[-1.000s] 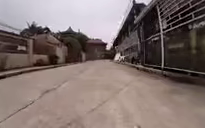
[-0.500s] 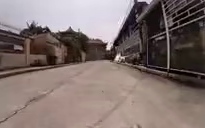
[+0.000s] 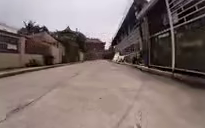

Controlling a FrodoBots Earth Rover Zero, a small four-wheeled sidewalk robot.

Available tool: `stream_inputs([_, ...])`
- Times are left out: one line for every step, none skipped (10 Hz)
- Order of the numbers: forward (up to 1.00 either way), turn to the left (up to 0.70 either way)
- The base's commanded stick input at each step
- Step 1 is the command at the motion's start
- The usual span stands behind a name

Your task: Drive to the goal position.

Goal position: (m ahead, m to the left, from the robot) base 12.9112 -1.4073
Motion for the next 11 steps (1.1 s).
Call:
stream_inputs([0.7,0.0])
stream_inputs([0.7,0.0])
stream_inputs([0.7,0.0])
stream_inputs([0.7,0.0])
stream_inputs([0.7,0.0])
stream_inputs([0.7,0.0])
stream_inputs([0.7,0.0])
stream_inputs([0.7,0.0])
stream_inputs([0.7,0.0])
stream_inputs([0.7,0.0])
stream_inputs([0.7,0.0])
